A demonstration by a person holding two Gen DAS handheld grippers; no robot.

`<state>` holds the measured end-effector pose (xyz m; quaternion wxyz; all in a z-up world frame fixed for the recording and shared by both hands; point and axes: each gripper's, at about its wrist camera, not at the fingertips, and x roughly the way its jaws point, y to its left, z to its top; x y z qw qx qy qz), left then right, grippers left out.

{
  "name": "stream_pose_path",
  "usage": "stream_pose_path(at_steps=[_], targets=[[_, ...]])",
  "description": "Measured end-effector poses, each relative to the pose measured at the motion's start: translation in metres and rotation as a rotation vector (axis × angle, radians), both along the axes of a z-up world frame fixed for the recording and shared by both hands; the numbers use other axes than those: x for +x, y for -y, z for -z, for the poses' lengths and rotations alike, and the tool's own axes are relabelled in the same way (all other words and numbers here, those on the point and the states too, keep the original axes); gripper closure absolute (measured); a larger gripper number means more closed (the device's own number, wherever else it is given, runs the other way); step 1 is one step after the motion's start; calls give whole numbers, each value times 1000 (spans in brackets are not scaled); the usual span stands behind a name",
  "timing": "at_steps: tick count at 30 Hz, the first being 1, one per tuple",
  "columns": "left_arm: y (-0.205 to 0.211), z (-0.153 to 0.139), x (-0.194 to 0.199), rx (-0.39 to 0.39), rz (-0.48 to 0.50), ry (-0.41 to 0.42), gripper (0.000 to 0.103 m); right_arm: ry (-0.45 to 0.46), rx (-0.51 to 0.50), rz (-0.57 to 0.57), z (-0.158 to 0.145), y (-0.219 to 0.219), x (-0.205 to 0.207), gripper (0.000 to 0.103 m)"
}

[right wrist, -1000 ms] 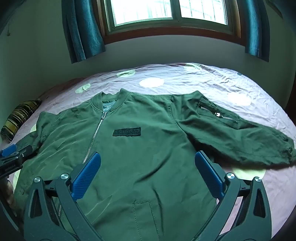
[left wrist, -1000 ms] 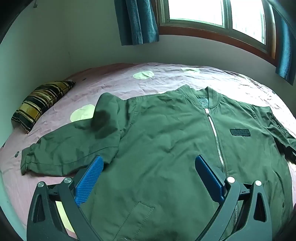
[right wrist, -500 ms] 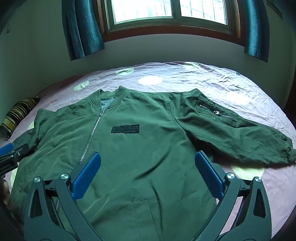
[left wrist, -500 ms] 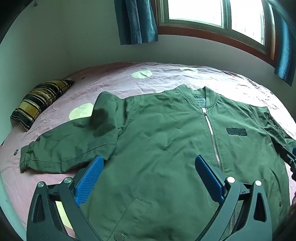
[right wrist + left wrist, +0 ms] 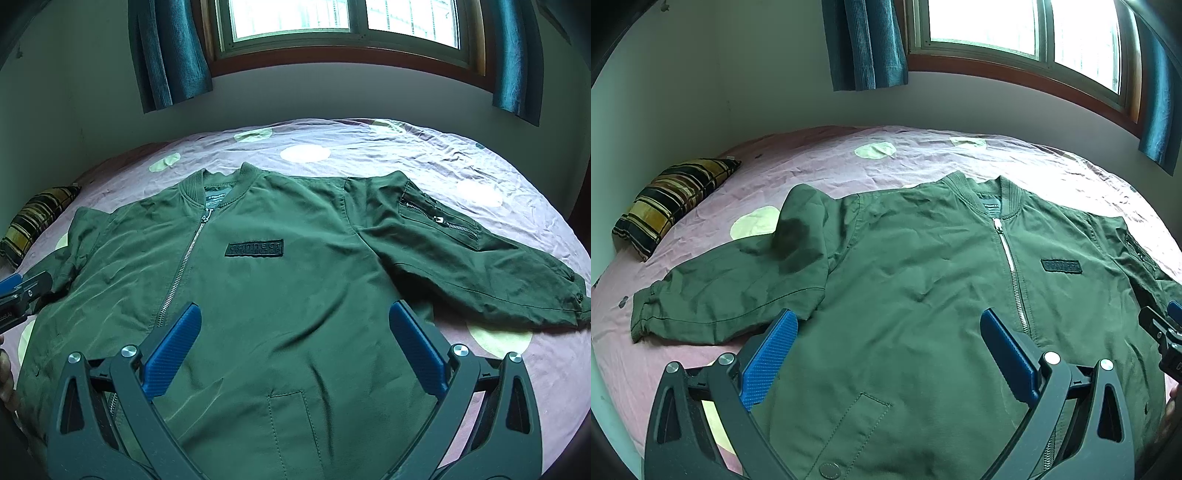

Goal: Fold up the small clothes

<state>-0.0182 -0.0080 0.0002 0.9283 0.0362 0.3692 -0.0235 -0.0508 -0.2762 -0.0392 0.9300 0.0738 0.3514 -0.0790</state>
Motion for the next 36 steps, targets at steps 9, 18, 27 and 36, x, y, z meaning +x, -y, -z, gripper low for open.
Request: stream_pose_path(at_steps=[9, 18, 27, 36], targets=[[-3, 0, -1, -1, -4, -4, 4, -10, -3, -6, 3, -2, 1, 2], [-5, 0, -1, -1, -8, -6, 4, -11, -3, -6, 3, -2, 1, 2], [-6, 1, -2, 0, -8, -10, 4, -14, -3, -7, 3, -2, 1, 2], [-6, 3, 0, 4, -12, -10, 4, -14, -3, -7, 5, -4, 1, 2]])
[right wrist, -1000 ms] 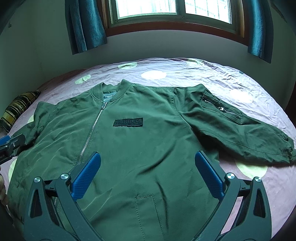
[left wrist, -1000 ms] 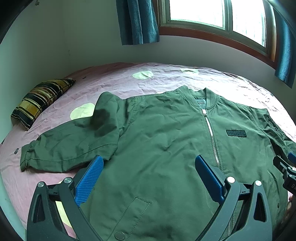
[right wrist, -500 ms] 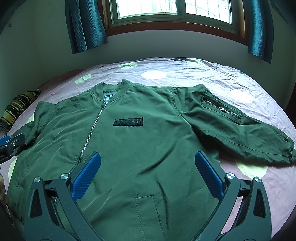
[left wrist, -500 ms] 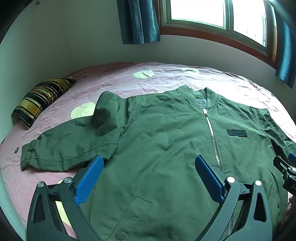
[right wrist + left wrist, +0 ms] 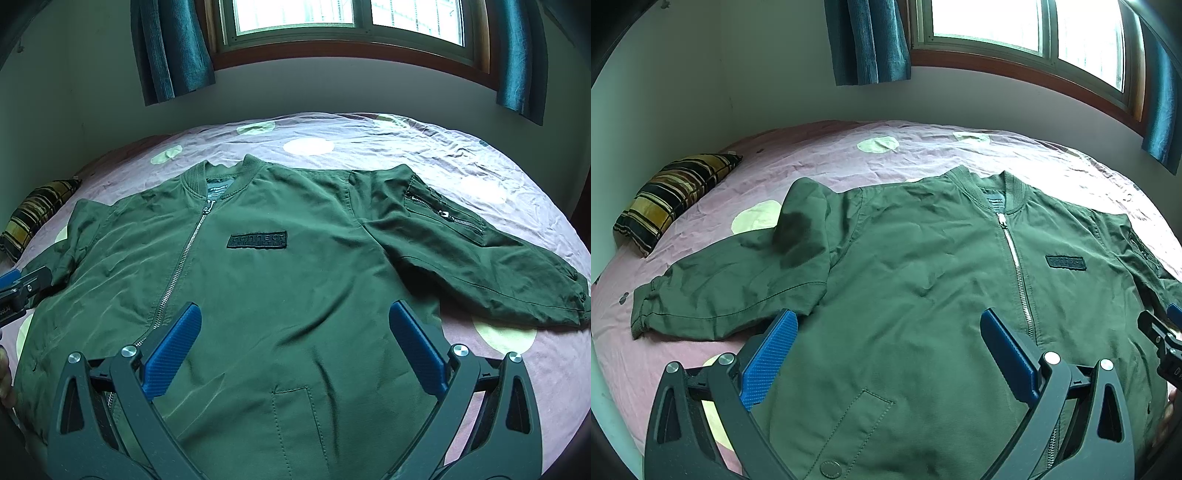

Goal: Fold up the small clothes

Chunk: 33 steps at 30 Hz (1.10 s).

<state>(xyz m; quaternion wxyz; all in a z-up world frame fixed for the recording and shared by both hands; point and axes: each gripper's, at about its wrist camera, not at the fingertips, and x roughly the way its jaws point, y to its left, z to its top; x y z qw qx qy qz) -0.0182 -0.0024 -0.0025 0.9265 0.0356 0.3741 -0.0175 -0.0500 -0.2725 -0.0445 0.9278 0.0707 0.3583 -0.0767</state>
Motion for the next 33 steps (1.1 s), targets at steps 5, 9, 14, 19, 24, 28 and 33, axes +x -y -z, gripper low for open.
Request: stream_pose_path(at_steps=[5, 9, 14, 19, 24, 28, 33], targets=[[0, 4, 4, -1, -13, -4, 4, 9, 14, 15, -3, 11, 0, 2], [-5, 11, 9, -20, -21, -37, 4, 34, 53, 53, -12, 38, -4, 2], [-9, 17, 14, -22, -35, -59, 4, 91, 178, 158, -21, 111, -30, 2], [-14, 22, 19, -12, -43, -65, 4, 125, 324, 358, -15, 213, -76, 2], [-21, 28, 27, -11, -69, -83, 4, 193, 461, 633, 2, 317, -141, 2], [-27, 31, 31, -24, -88, -103, 4, 215, 588, 784, 32, 374, -175, 2], [-32, 31, 32, -27, -110, -101, 4, 229, 721, 819, 62, 407, -179, 29]])
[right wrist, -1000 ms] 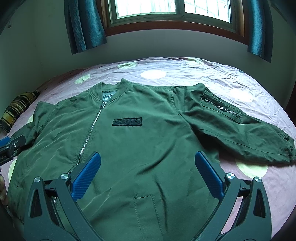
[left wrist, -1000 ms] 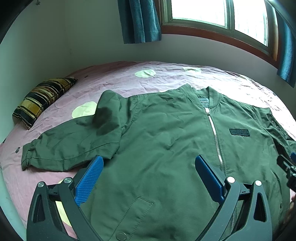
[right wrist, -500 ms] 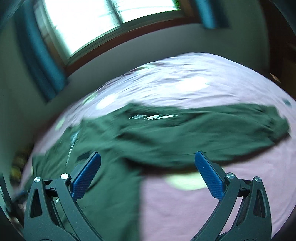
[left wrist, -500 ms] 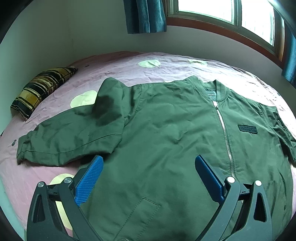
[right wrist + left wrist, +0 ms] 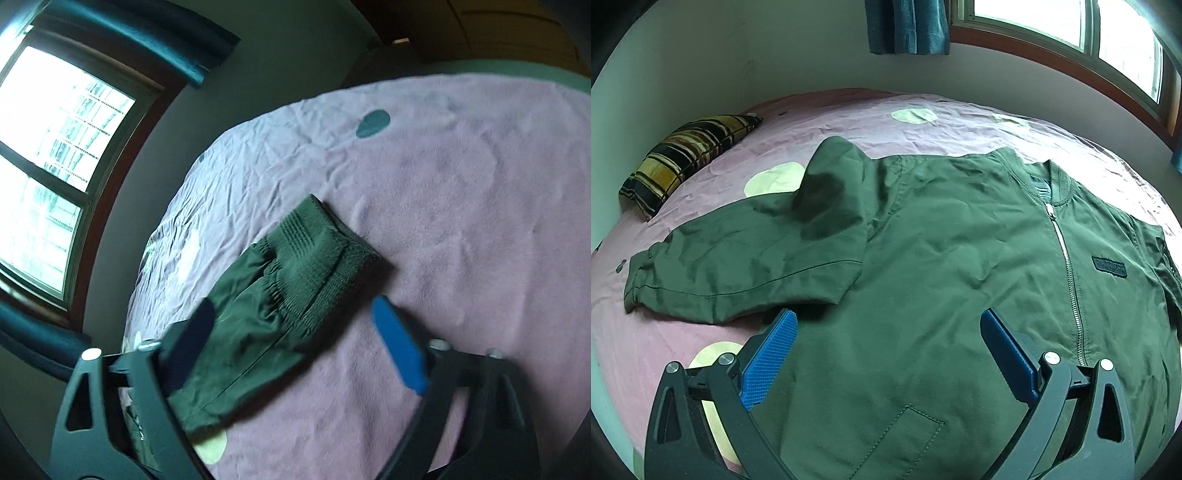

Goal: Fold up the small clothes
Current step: 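Grasp the ribbed cuff of a jacket sleeve with the right gripper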

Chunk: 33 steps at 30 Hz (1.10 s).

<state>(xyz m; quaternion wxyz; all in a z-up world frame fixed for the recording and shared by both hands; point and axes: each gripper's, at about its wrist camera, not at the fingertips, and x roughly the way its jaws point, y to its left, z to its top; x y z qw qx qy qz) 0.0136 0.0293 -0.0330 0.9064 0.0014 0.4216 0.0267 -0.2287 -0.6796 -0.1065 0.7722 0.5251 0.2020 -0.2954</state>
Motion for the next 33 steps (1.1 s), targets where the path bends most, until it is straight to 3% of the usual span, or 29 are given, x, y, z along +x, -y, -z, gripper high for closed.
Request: stream_pose_path(at_steps=[2, 4, 5, 6, 9, 17, 24, 29, 33], targets=[[0, 0, 0, 4, -3, -1, 4, 27, 53, -8, 13, 8, 6, 30], [0, 1, 0, 9, -1, -7, 4, 26, 36, 1, 12, 11, 8, 32], [1, 2, 1, 13, 0, -11, 4, 11, 24, -9, 10, 12, 12, 45], [1, 2, 1, 15, 2, -14, 4, -1, 16, -12, 9, 12, 13, 74], [3, 2, 0, 16, 6, -16, 4, -27, 7, -30, 9, 10, 14, 90], [-1, 0, 1, 19, 31, -10, 4, -8, -23, 34, 7, 11, -2, 91], [-8, -7, 1, 23, 53, 13, 4, 60, -239, -40, -79, -41, 23, 92], [-23, -17, 1, 11, 22, 42, 4, 136, -421, -206, -152, -116, 64, 92], [-43, -25, 2, -15, -36, 58, 4, 171, -512, -366, -187, -182, 109, 92]])
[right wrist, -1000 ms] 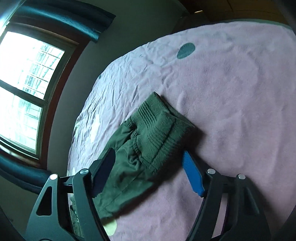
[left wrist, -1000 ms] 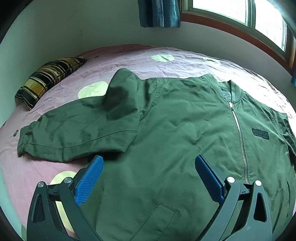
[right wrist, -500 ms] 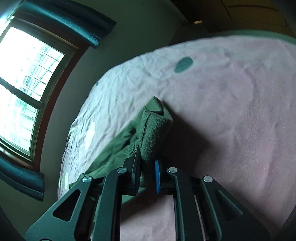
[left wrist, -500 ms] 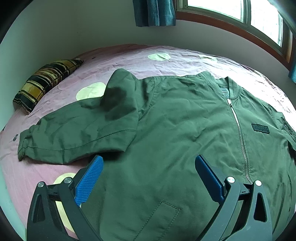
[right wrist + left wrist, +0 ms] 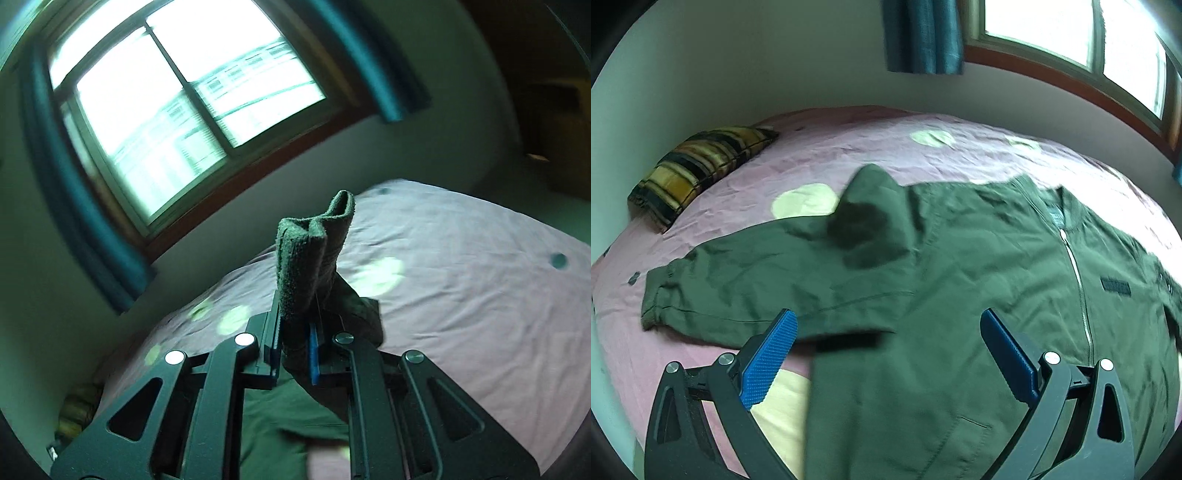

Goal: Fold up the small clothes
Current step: 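Grasp the ribbed cuff of a jacket sleeve with the right gripper, then carry the cuff across the jacket body with the right gripper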

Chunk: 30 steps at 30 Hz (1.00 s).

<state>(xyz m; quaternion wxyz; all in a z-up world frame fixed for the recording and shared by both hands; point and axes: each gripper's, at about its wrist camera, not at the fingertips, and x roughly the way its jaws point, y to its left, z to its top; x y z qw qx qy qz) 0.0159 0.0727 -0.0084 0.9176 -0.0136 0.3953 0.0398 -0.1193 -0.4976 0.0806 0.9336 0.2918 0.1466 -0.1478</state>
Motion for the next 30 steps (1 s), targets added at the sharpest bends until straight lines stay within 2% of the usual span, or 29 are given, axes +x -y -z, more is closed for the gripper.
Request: stream_pose_path(at_steps=[6, 12, 19, 27, 28, 30], targets=[[-21, -19, -1, -28, -38, 49, 4, -20, -109, -226, -15, -114, 63, 92], [-35, -32, 0, -59, -52, 72, 4, -71, -175, -436, -5, -226, 113, 92], [-44, -36, 2, -66, -72, 85, 4, -194, -235, -622, 36, -327, 148, 92], [-43, -32, 2, -68, -61, 72, 4, -393, -270, -774, 102, -381, 174, 91], [-42, -31, 2, -66, -59, 69, 4, -413, -273, -790, 108, -387, 174, 91], [-40, -29, 3, -62, -53, 64, 4, -458, -248, -842, 124, -397, 176, 81]])
